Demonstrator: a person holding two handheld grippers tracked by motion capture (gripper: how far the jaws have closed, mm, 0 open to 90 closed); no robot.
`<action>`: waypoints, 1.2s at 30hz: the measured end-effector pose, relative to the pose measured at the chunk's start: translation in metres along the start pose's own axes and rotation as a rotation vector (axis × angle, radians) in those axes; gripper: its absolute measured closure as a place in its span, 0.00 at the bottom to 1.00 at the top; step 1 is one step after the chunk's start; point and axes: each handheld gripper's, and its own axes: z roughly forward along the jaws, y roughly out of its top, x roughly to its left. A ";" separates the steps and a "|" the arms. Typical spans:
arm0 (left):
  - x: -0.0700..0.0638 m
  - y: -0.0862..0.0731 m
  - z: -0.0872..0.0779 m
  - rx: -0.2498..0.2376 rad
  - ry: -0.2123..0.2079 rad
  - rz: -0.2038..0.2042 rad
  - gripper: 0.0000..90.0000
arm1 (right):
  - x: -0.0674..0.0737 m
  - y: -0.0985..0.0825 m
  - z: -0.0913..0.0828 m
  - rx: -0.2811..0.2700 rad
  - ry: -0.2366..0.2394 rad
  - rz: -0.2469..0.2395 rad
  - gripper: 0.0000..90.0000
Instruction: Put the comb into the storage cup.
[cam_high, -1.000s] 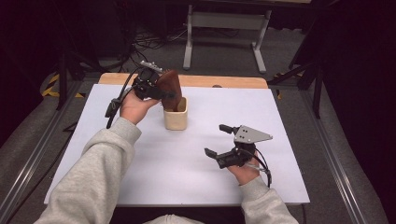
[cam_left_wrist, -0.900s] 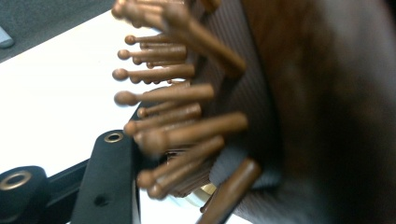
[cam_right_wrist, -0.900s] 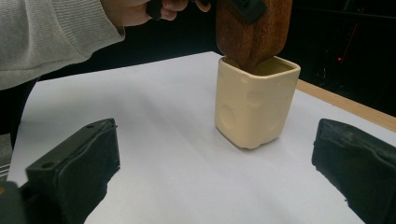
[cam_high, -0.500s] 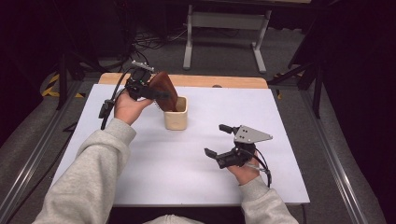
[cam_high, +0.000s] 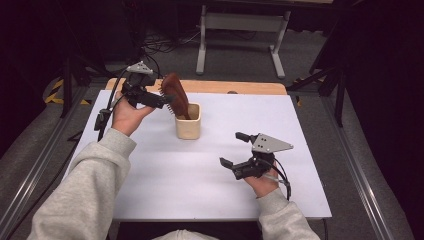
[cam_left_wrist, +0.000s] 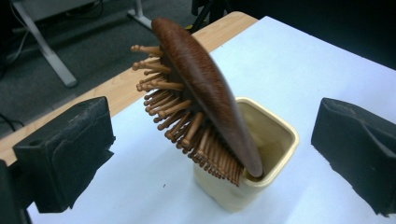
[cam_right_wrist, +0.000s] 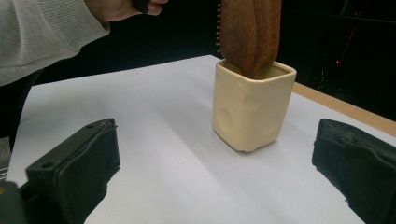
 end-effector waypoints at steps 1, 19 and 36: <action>-0.002 0.000 -0.004 -0.003 0.007 0.021 0.00 | -0.001 0.000 0.000 -0.001 -0.001 -0.003 0.02; -0.038 -0.036 -0.080 -0.116 -0.061 0.114 0.00 | -0.012 0.010 -0.017 0.006 -0.020 -0.011 0.02; -0.050 -0.110 -0.096 -0.183 -0.064 0.055 0.01 | -0.014 0.005 -0.028 0.034 -0.034 -0.009 0.02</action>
